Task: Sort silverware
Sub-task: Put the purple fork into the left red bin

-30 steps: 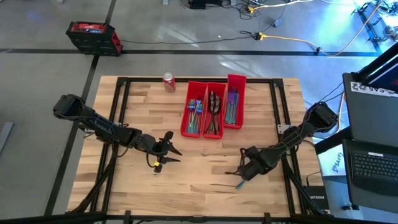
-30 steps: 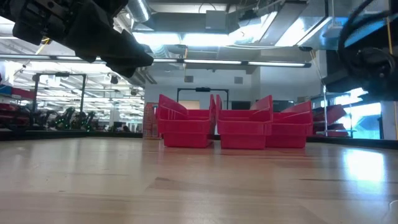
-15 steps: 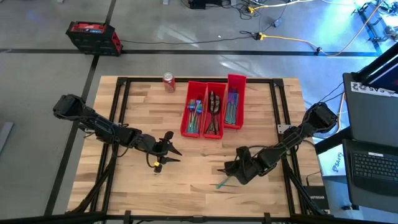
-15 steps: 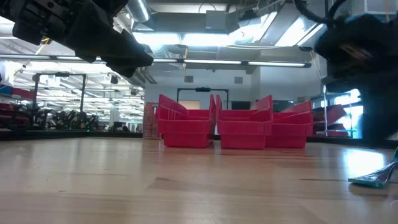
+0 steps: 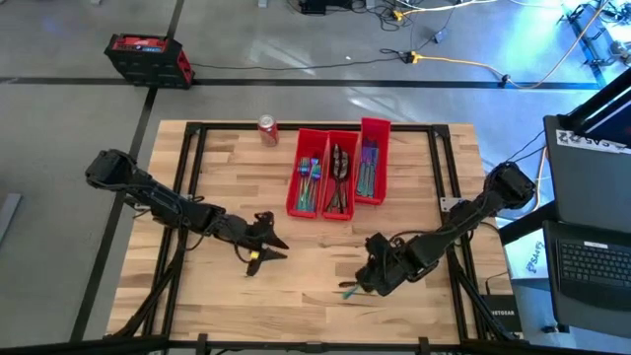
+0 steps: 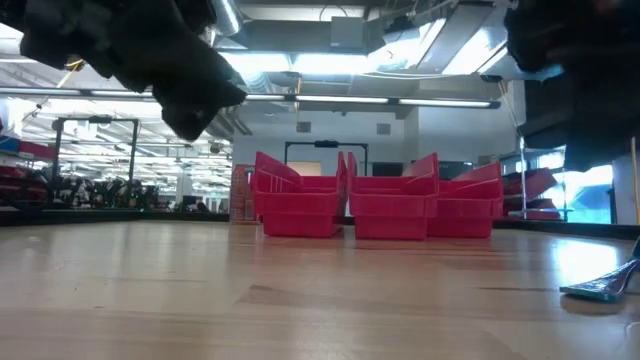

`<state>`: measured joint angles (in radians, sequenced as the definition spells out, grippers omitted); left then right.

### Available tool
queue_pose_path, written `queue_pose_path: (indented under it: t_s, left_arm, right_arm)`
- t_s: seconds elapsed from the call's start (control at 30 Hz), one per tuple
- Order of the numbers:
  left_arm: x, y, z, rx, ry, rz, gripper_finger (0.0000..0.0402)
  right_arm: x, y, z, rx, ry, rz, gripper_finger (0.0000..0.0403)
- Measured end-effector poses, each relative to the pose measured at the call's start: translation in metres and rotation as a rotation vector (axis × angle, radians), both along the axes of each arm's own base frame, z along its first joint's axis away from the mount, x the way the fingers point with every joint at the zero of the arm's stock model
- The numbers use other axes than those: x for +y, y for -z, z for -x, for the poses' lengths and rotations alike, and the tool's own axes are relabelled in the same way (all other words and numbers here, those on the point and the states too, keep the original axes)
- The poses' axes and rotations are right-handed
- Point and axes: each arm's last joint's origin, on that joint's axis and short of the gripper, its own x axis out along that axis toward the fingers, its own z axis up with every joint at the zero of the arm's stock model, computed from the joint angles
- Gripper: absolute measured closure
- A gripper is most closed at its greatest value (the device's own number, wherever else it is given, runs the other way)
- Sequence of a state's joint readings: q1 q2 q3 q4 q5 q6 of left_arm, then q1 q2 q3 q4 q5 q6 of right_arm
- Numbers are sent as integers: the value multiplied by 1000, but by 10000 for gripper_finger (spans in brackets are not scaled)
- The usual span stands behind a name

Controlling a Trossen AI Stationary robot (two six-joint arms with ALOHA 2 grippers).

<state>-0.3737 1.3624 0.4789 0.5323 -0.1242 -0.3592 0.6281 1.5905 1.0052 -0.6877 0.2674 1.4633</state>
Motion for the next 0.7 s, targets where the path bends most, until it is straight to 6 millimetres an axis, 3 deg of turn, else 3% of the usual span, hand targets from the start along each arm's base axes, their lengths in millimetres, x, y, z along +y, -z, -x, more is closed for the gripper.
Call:
queue_pose_path:
  t_s: [0.2,0.33,0.47,0.6,0.7]
  left_arm:
    - [-27,-1,-18,-56,93,-262,285]
    - [-43,5,-46,-49,102,-330,285]
    - [-69,6,-78,-95,130,-493,297]
    - [-88,-1,-108,-133,9,-477,328]
    - [-103,9,-119,-113,3,-459,349]
  right_arm:
    - [-10,-21,14,-21,-188,44,403]
    - [-23,-29,33,-61,-273,56,403]
    - [-29,-23,53,-162,-393,46,403]
    - [-32,-7,72,-306,-532,7,403]
    - [-34,10,86,-382,-601,-9,403]
